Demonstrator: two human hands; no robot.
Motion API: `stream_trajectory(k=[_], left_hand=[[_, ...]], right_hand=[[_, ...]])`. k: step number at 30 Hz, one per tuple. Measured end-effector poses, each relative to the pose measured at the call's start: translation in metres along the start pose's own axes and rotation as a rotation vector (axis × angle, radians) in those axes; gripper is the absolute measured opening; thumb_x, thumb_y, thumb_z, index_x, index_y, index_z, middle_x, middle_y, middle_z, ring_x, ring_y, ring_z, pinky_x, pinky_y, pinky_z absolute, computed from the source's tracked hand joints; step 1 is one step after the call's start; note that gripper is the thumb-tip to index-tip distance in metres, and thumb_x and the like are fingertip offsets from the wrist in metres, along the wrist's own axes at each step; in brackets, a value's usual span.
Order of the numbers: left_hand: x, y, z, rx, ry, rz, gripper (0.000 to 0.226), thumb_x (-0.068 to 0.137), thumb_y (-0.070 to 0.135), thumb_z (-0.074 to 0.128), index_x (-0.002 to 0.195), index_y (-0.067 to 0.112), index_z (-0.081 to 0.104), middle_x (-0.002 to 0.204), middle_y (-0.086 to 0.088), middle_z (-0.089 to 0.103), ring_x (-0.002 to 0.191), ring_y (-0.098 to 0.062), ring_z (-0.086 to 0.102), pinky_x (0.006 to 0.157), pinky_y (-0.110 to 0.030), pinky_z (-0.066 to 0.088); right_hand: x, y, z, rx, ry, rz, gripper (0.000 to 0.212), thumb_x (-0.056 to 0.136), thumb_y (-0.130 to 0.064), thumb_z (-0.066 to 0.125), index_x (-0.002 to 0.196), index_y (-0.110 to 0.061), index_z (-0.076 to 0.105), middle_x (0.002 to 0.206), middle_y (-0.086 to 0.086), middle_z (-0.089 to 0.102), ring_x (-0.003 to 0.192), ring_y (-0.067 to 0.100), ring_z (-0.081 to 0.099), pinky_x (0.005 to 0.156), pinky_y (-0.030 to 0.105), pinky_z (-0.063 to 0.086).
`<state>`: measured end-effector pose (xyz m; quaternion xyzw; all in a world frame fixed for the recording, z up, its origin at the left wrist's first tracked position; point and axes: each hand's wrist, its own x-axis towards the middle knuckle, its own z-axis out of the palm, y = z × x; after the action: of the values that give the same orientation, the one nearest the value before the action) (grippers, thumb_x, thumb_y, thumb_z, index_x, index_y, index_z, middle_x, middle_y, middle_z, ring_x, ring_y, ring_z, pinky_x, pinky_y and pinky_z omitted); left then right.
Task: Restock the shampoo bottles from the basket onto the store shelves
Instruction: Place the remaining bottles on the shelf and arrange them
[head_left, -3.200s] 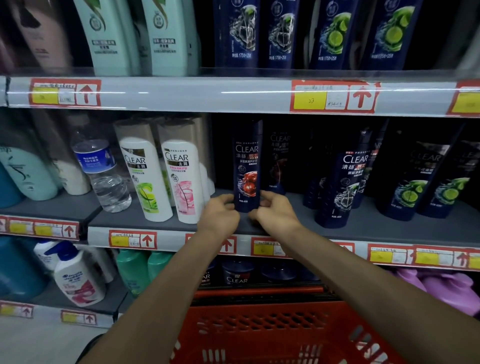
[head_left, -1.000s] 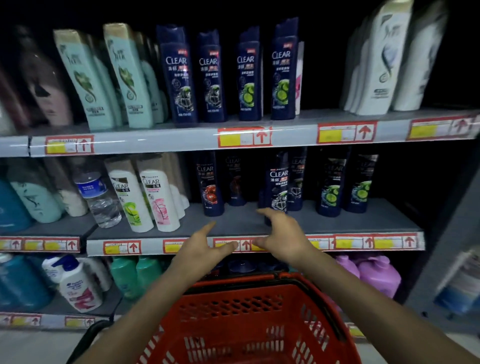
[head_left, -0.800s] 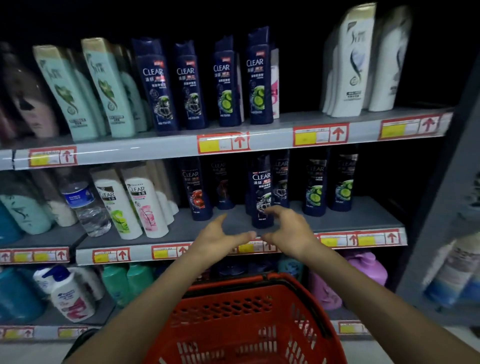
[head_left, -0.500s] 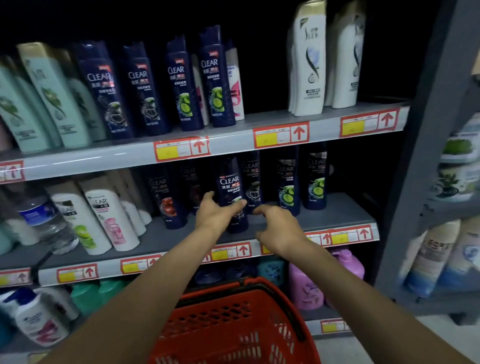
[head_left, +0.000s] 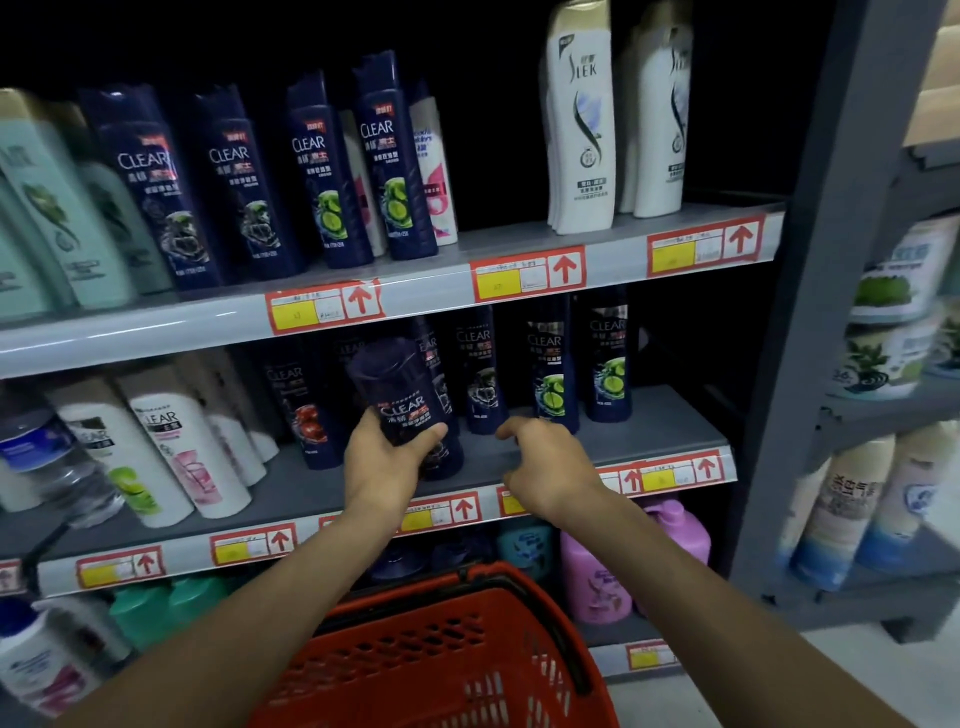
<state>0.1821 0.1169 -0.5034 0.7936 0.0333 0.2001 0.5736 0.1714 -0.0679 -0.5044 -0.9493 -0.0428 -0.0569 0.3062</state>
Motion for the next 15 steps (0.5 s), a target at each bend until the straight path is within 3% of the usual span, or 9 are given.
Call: stream_trajectory(k=[4, 8, 15], left_hand=[[-0.029, 0.004, -0.047, -0.074, 0.012, 0.03, 0.037, 0.083, 0.021, 0.086, 0.116, 0.018, 0.07, 0.106, 0.007, 0.078, 0.1, -0.008, 0.072, 0.092, -0.031, 0.055], [-0.045, 0.008, -0.09, -0.128, 0.033, 0.069, 0.028, 0.084, 0.01, 0.083, 0.11, 0.012, 0.073, 0.098, 0.007, 0.08, 0.091, -0.002, 0.074, 0.075, -0.012, 0.055], [-0.063, -0.029, -0.133, -0.135, 0.05, 0.002, 0.03, 0.078, 0.001, 0.084, 0.102, 0.015, 0.072, 0.093, 0.013, 0.08, 0.087, -0.002, 0.075, 0.074, -0.016, 0.058]], right_hand=[[0.006, -0.011, 0.012, -0.021, 0.018, -0.015, 0.061, 0.088, 0.002, 0.061, 0.143, -0.024, 0.054, 0.139, 0.008, 0.059, 0.121, 0.031, 0.06, 0.096, 0.042, 0.054], [0.015, -0.02, 0.028, -0.065, 0.032, -0.001, 0.059, 0.088, 0.002, 0.059, 0.14, -0.025, 0.056, 0.133, 0.007, 0.063, 0.118, 0.03, 0.061, 0.094, 0.041, 0.055], [0.037, -0.048, 0.049, -0.126, 0.062, -0.052, 0.044, 0.088, -0.013, 0.067, 0.131, -0.02, 0.062, 0.117, 0.009, 0.07, 0.108, 0.034, 0.064, 0.088, 0.042, 0.056]])
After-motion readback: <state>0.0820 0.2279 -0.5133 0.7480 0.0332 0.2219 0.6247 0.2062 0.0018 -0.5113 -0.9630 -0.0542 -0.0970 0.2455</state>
